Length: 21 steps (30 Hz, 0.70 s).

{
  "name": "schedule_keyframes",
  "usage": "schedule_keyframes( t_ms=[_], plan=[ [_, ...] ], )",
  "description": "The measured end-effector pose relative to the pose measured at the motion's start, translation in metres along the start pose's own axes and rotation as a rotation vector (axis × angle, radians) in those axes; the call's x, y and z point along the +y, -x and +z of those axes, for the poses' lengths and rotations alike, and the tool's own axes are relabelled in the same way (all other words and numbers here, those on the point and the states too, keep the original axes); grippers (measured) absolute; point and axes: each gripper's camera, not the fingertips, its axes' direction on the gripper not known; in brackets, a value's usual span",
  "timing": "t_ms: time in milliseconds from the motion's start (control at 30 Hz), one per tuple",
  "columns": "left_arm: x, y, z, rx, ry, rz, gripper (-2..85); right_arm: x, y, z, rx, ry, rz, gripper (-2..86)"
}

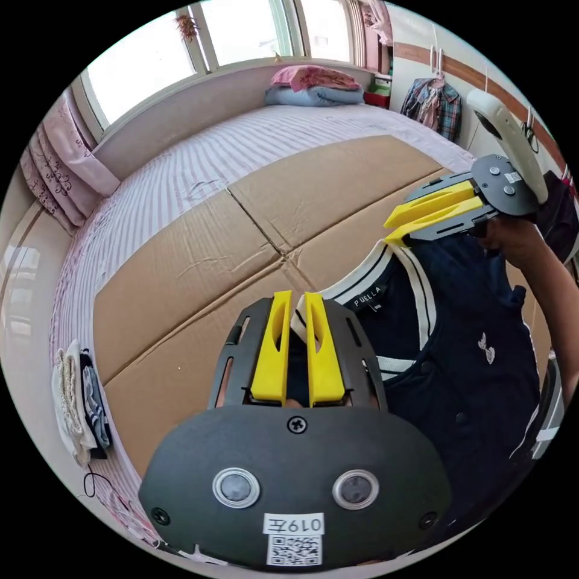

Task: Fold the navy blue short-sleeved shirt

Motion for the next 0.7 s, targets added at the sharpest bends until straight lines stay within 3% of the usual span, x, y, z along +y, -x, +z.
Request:
schedule_keyframes(
  t_ms=[167, 467, 700],
  plan=[
    [0.031, 0.062, -0.043, 0.069, -0.135, -0.081, 1.9, 0.041, -0.068, -0.059, -0.091, 0.036, 0.124, 6.8],
    [0.136, 0.175, -0.061, 0.153, -0.079, -0.310, 5.6, 0.091, -0.122, -0.083, -0.293, 0.089, 0.220, 7.6],
    [0.182, 0.241, -0.054, 0.413, -0.052, -0.440, 9.4, 0.097, -0.138, -0.099, -0.355, 0.081, 0.242, 7.4]
  ],
)
